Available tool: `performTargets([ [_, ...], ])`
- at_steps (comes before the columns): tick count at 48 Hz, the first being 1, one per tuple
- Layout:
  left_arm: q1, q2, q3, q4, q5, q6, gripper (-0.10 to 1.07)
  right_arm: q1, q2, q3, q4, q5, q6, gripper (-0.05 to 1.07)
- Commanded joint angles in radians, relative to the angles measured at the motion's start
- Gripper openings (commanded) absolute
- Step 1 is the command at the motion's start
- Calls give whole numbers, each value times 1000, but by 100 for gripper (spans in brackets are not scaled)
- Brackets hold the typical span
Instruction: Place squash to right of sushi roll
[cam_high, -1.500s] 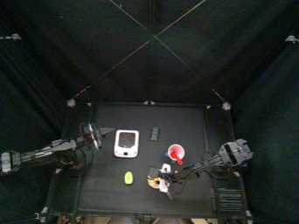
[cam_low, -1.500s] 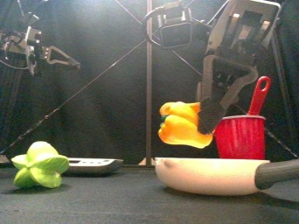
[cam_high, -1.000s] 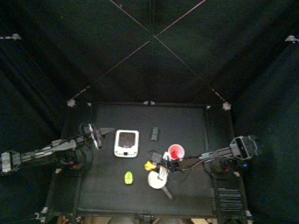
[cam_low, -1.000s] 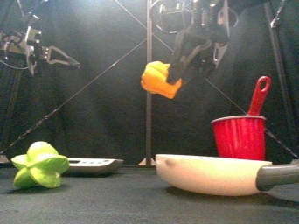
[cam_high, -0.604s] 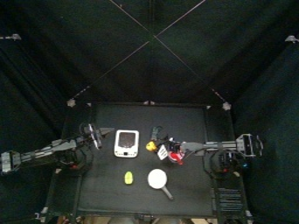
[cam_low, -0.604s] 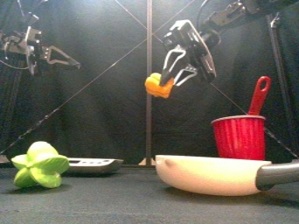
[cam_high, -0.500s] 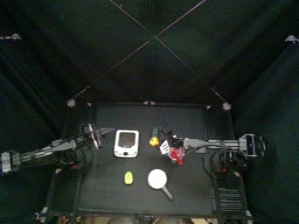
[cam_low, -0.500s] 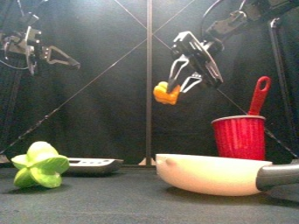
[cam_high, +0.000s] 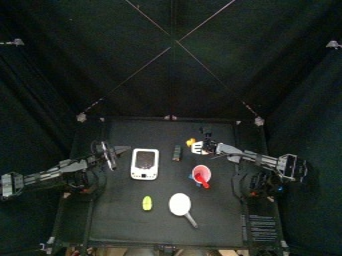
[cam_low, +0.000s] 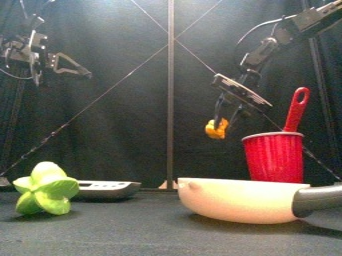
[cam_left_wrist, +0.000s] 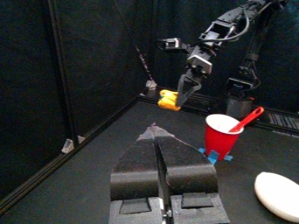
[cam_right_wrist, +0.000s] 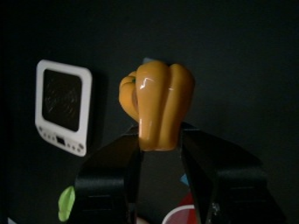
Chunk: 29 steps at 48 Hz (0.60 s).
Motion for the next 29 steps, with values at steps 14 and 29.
performTargets([
  [14, 5, 6, -18, 0, -9, 2, 1, -52, 38, -58, 129, 141, 2, 70],
  [29, 5, 6, -18, -2, -9, 2, 1, 2, 149, -222, 89, 469, 67, 70],
])
